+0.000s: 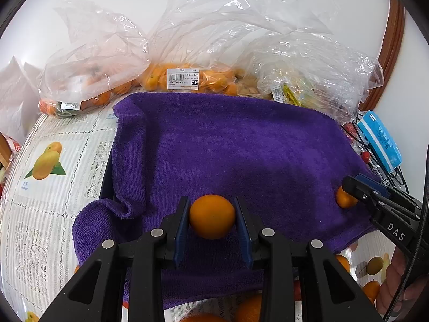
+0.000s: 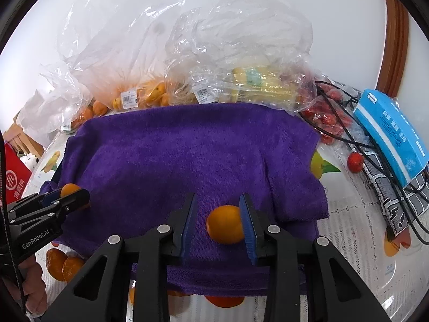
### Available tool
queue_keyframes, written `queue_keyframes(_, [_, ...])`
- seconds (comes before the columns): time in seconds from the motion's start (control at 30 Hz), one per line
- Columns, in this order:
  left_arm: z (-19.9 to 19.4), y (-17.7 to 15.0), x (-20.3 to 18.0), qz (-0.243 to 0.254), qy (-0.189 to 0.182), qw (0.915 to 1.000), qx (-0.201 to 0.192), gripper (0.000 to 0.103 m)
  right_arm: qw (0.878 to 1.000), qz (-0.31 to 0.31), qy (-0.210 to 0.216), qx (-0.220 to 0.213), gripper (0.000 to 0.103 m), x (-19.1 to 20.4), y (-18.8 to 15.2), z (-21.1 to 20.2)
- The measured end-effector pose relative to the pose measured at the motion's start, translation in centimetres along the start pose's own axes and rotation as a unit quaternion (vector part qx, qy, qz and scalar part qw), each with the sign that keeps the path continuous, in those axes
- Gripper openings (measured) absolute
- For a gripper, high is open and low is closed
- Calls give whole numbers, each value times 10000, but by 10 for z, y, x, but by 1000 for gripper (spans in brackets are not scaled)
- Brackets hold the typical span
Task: Organize fruits
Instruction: 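Lower and open the right tool on the towel while the left tool releases its orange there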
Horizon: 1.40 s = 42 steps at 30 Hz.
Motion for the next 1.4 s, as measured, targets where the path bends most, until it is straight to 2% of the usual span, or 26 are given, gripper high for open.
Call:
queue_keyframes(0.2, [-6,1,0,-50,-96,9999,-116,33,10000,5,26,7,34,1,-1,-1])
queue_keyframes(0.27, [-9,2,0,-51,-111,9998,-183,44,10000,59,58,31,34,0,0,-1])
queue_keyframes(0.3, [-11,3,-1,-49,-101,9997,-227,45,9999,98,91,33,34,-1,0,-2])
queue_keyframes(0.5, [-19,6,-3,5,-105,9992,-395,46,9997,194,132,-48,35,-4,3,-8])
queue_keyframes(0.77, [-27,9,-9,129,-15,9987,-496,47,9997,169,123,-104,45,-2,5,-15])
queue_keyframes(1.23, [-49,2,-22,355,159,9974,-608,47,9974,18,48,-722,47,7,4,-55])
queue_keyframes(1.4, [-60,-10,-18,254,168,9981,-532,47,9964,126,163,-823,55,3,-6,-77])
Point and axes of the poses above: each gripper's, at about its wrist camera, not at the fingertips, and z roughly the way its jaws point, x to its left, y to its top, the point moved 5 cm from there along z, roughly the way its jaws point, and after that the axes turned 10 degrees about z, right-handed, at the moved point
